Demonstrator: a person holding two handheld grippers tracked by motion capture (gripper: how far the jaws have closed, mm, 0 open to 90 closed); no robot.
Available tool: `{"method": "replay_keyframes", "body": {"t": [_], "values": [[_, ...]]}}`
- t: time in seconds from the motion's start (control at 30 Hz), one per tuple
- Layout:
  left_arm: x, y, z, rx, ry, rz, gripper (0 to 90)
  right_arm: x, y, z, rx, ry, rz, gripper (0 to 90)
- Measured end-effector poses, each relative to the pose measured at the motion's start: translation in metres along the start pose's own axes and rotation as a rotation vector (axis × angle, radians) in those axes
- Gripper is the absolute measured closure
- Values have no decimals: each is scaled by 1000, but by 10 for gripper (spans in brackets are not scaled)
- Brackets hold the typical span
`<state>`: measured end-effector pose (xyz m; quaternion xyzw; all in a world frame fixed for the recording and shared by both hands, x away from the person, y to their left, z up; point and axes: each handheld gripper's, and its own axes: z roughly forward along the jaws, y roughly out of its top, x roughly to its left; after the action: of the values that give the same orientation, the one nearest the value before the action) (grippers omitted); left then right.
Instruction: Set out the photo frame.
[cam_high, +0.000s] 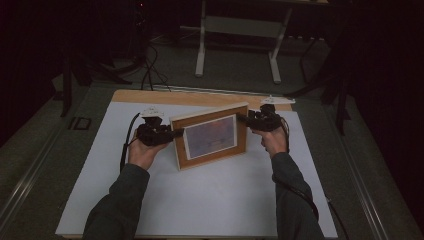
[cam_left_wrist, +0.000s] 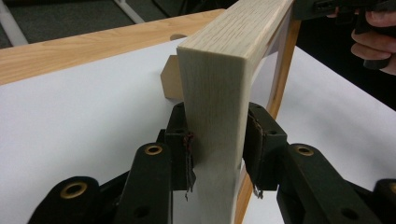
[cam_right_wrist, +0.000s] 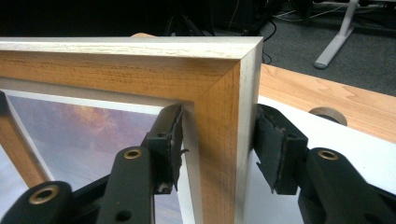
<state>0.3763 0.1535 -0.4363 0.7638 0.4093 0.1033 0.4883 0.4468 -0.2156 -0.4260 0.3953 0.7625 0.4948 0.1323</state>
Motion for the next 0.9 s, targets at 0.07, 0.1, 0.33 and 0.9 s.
{"method": "replay_keyframes", "body": {"t": [0.07,0.1,0.33,0.9], "values": [[1,0,1,-3,-3,-5,669,-1,-1,-1,-2,-3,2,544],[1,0,2,-6,-6,-5,668,-1,-1,-2,-3,-3,7,547],[3,1,5,-10,-15,0,661,-2,-5,-6,-7,-12,26,565],[5,7,17,-17,-10,14,614,0,-15,-17,-22,-69,35,611]]}}
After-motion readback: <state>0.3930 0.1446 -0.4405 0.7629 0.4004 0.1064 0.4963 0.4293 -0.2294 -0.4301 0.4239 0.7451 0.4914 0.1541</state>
